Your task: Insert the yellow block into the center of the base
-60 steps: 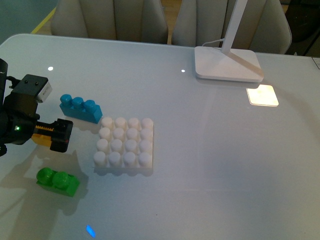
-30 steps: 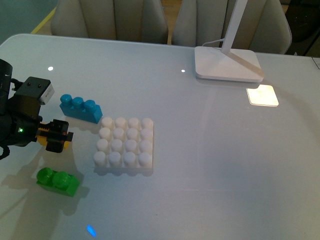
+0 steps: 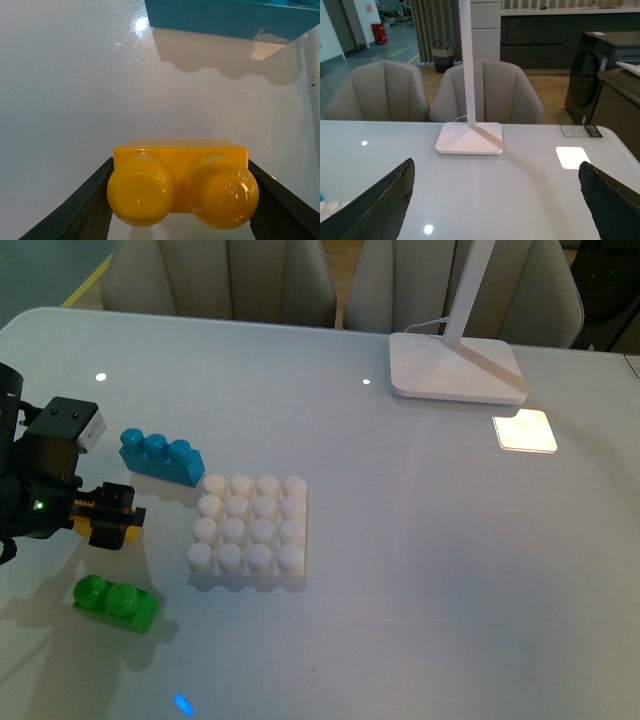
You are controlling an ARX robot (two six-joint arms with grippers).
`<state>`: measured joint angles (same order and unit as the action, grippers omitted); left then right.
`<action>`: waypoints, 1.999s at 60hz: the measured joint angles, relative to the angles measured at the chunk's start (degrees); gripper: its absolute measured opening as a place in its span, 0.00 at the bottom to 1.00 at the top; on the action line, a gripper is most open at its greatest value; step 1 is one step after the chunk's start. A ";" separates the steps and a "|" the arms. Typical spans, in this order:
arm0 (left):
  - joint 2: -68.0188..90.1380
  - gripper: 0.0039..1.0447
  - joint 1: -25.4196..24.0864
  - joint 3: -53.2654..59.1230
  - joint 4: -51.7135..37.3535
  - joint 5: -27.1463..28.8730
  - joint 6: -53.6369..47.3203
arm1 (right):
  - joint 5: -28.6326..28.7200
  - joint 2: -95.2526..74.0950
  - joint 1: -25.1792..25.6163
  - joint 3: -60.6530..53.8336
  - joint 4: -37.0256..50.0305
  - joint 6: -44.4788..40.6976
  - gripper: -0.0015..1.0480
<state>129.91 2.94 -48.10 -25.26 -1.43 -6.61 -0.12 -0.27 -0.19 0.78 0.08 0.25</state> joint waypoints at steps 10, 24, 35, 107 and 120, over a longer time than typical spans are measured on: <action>-5.79 0.60 2.73 3.10 0.98 1.99 3.32 | 0.00 0.00 0.00 0.00 0.00 0.00 0.92; -10.16 0.60 9.14 5.79 3.30 5.99 10.64 | 0.00 0.00 0.00 0.00 0.00 0.00 0.92; -10.27 0.60 14.12 5.64 5.01 8.98 15.85 | 0.00 0.00 0.00 0.00 0.00 0.00 0.92; -3.13 0.60 28.92 -5.97 9.09 11.78 31.78 | 0.00 0.00 0.00 0.02 0.00 0.00 0.92; -2.05 0.60 29.11 -7.10 8.96 12.20 31.78 | 0.00 0.00 0.00 0.00 0.00 0.00 0.92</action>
<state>127.85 32.05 -55.20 -16.29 10.76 25.17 -0.12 -0.27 -0.19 0.78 0.08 0.25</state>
